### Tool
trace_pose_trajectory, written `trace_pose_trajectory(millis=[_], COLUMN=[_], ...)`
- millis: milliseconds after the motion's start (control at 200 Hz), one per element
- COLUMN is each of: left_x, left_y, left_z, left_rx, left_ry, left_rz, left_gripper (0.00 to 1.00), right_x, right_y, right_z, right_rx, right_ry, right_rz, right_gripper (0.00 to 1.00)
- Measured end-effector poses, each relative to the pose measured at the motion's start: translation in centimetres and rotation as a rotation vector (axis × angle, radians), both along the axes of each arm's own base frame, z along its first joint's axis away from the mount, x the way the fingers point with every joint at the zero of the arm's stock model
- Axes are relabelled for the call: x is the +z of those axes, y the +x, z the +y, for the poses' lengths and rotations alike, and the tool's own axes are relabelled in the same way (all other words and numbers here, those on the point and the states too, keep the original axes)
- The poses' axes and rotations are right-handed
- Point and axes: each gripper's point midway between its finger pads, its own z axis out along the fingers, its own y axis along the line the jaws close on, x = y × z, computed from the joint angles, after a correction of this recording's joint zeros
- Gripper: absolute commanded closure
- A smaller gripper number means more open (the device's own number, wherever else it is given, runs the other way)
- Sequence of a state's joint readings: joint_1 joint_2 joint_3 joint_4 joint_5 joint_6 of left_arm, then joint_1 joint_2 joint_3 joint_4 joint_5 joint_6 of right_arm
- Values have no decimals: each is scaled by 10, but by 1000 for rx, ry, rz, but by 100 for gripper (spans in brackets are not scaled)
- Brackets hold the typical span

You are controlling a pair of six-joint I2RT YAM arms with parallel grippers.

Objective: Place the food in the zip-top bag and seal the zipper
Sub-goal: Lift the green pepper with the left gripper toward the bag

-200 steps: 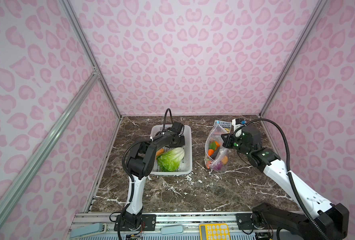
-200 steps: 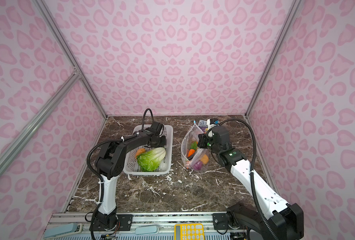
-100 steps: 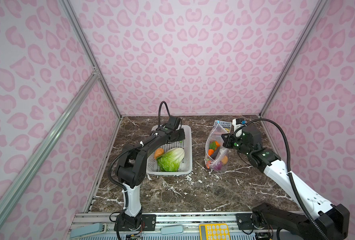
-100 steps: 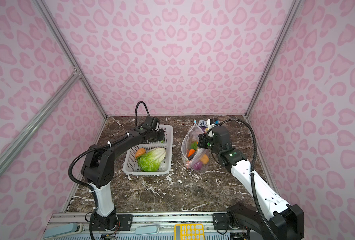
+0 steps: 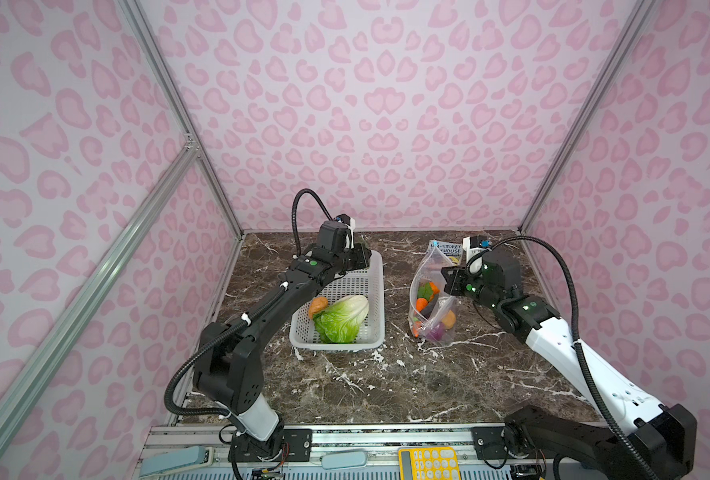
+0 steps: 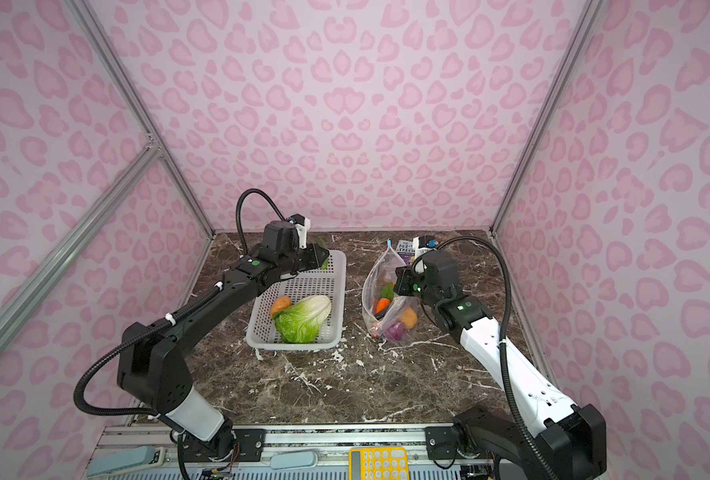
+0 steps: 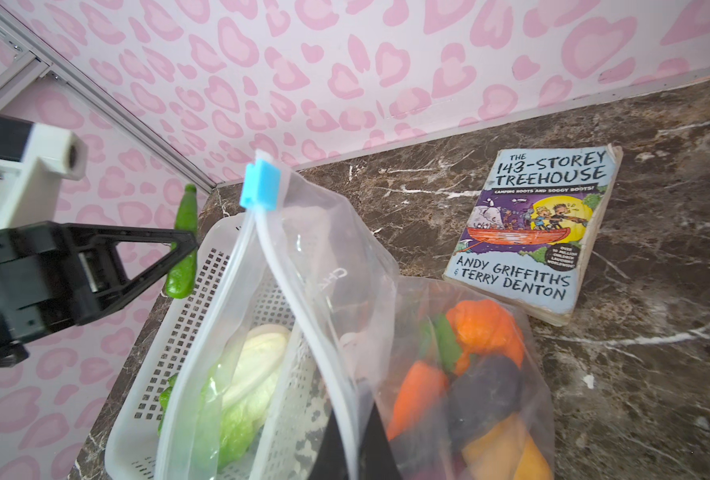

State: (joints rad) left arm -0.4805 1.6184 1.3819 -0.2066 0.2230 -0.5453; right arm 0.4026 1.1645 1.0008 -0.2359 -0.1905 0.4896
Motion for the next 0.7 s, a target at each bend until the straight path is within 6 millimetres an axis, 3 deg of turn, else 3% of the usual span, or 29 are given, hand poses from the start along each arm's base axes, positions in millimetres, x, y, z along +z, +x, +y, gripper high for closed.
trace_pose_trajectory(millis=[175, 355, 530, 700], left_x=[48, 70, 74, 56], left_y=[-40, -84, -111, -123], left_z=[-28, -67, -98, -122], left_rx=[-138, -311, -427, -485], left_ry=[-74, -114, -142, -134], left_rz=[-126, -201, -222, -188], left_gripper=[87, 86, 86, 86], right_x=[0, 1, 0, 5], right_y=[2, 2, 1, -3], right_z=[6, 12, 16, 17], right_rx=[13, 23, 34, 40], right_ry=[-1, 2, 1, 7], right_rz=[4, 7, 8, -3], right_gripper=[100, 100, 100, 100])
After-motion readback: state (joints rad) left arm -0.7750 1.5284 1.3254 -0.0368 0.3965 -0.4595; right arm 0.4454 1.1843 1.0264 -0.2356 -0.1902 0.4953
